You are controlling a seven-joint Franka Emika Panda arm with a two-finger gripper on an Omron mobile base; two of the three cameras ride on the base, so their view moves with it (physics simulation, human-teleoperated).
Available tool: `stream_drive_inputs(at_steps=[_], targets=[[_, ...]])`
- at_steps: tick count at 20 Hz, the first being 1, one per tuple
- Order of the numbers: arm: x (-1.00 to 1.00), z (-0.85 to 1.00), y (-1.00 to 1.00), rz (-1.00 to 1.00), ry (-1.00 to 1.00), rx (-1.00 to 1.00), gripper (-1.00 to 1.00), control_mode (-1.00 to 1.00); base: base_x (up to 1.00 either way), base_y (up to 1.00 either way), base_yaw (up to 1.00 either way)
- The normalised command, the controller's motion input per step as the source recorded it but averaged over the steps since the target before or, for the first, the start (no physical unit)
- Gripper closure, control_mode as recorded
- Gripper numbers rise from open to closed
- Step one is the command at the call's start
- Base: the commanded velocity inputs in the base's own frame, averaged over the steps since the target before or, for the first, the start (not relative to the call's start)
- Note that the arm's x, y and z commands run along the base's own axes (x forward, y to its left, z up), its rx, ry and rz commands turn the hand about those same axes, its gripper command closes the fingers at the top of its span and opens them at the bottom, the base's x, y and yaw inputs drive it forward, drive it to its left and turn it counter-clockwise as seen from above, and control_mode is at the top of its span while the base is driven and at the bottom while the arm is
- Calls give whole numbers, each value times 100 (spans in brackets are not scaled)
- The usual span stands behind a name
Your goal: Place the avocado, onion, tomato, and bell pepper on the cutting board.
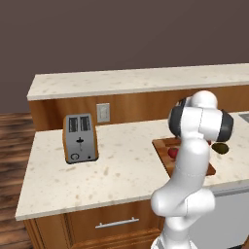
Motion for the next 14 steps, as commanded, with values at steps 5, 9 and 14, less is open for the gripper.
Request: stream_drive_inputs(at_steps=[5, 9, 14], targets=[[-22, 31, 16, 0, -2, 0, -100, -100, 0, 0, 0], [-26, 72, 25, 1, -6, 0, -100, -100, 0, 0, 0], [-44, 94, 8, 1, -9, 0, -100, -100, 0, 0, 0]])
